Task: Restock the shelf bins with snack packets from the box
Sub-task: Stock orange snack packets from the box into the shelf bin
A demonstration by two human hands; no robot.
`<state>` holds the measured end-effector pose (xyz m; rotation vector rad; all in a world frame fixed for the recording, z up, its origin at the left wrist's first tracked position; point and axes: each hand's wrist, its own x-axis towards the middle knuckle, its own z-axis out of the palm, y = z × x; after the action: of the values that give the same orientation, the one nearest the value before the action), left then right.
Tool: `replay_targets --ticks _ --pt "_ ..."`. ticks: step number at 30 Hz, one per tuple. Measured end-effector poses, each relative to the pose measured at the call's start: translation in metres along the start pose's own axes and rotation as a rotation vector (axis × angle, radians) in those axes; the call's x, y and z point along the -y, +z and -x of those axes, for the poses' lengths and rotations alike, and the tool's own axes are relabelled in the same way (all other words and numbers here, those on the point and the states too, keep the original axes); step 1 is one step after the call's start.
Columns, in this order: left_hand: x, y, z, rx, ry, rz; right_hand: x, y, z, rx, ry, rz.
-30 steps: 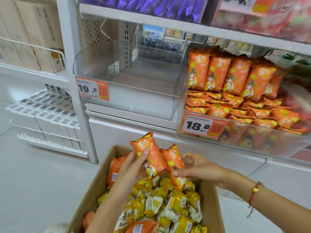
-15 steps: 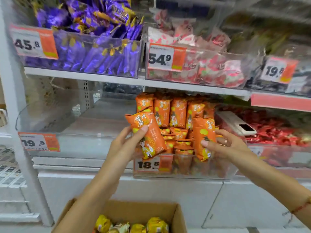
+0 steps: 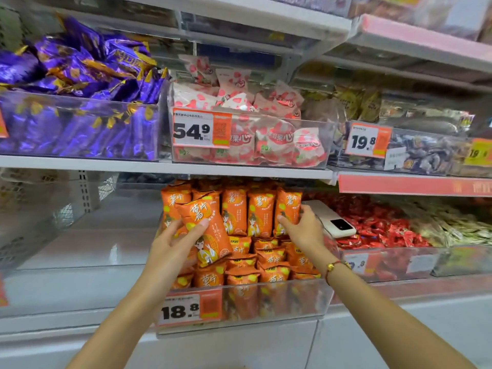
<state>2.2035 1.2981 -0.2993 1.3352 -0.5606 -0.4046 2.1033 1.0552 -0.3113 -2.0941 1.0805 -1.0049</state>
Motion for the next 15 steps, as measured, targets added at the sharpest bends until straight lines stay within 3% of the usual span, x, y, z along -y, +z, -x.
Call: replay_targets --ticks 11,13,15 --pt "-0.006 -0.02 -0.003 -0.035 0.051 -0.112 -0.009 0.01 -0.01 0.079 -0.011 0.016" --pt "-0.007 -0.024 -0.003 -0.035 0.072 -0.141 -0.006 0.005 -0.005 -0.008 -0.086 0.057" --pt "-0.008 -0.029 -0.002 -0.036 0.093 -0.152 -0.002 0.001 0.005 -0.177 -0.299 0.135"
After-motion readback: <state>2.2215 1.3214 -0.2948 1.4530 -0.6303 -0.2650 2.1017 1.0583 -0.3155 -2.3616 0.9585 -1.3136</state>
